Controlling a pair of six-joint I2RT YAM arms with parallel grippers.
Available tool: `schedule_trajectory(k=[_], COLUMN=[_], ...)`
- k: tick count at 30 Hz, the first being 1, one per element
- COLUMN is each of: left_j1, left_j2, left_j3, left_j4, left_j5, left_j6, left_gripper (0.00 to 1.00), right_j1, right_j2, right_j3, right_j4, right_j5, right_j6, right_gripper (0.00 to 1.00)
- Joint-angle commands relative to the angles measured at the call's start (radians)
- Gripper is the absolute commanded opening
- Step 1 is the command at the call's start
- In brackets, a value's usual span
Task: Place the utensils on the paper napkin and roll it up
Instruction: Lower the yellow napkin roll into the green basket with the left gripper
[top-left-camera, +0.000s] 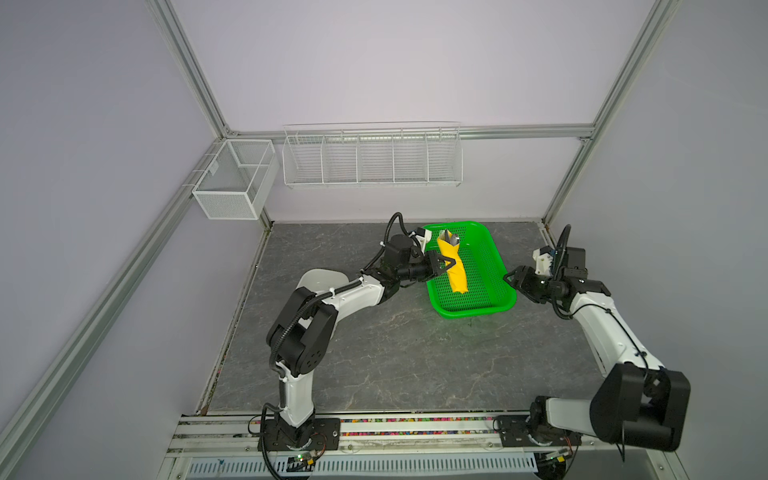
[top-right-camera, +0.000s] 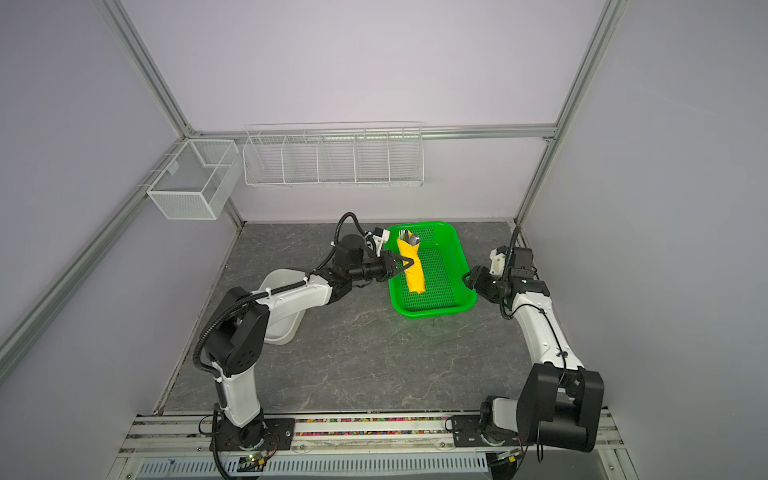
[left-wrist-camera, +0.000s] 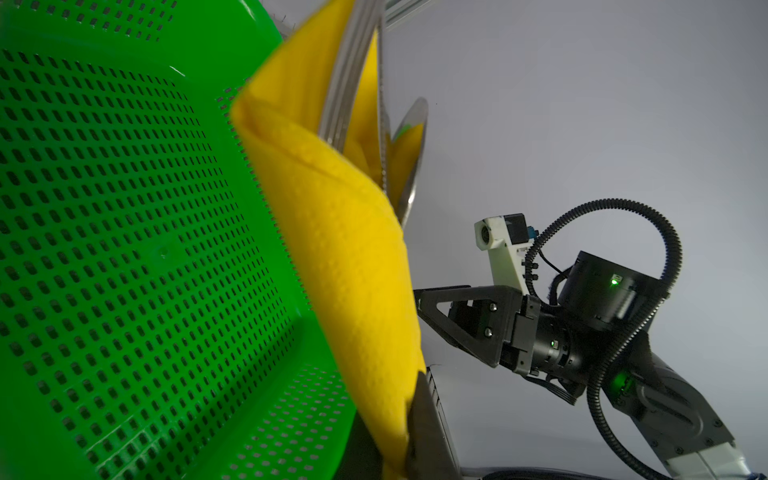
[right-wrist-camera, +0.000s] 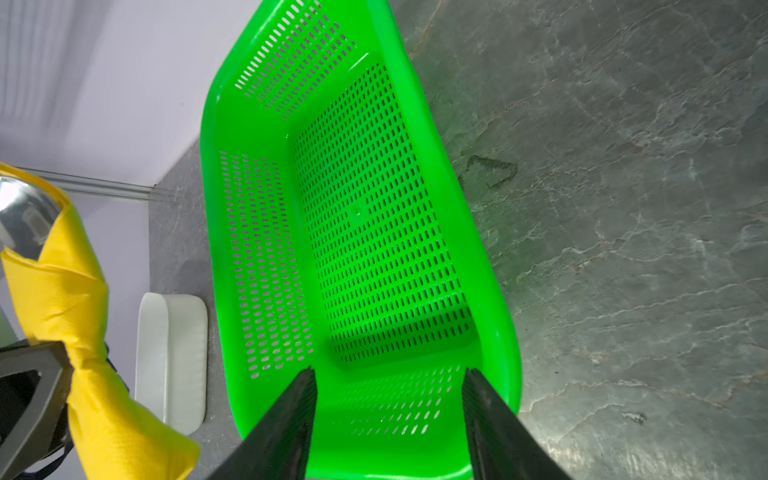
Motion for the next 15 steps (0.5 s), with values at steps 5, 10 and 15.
schedule_trajectory(k=[5,10,15], left_j1=[-0.012,-0.014,-0.016], left_j2=[0.099,0.161,0.232], left_j3=[0.109,0.157,0.202], left_j4=[0.055,0.022,0.011], left_j5=[0.017,0.008,0.004], left_j6=[-0.042,-0.055,-0.083], left_gripper=[0.0,0.0,0.0], right_j1=[-0.004,-0.003,0.005], right_j2=[0.092,0.214,0.296], right_j3=[0.07,0.124,0.188], right_j4=[0.013,0.042,0.032], right_j5=[0.085,-0.009,-0.044], right_j6=[-0.071,-0.07,-0.109], right_gripper=[0.62,0.62,0.63])
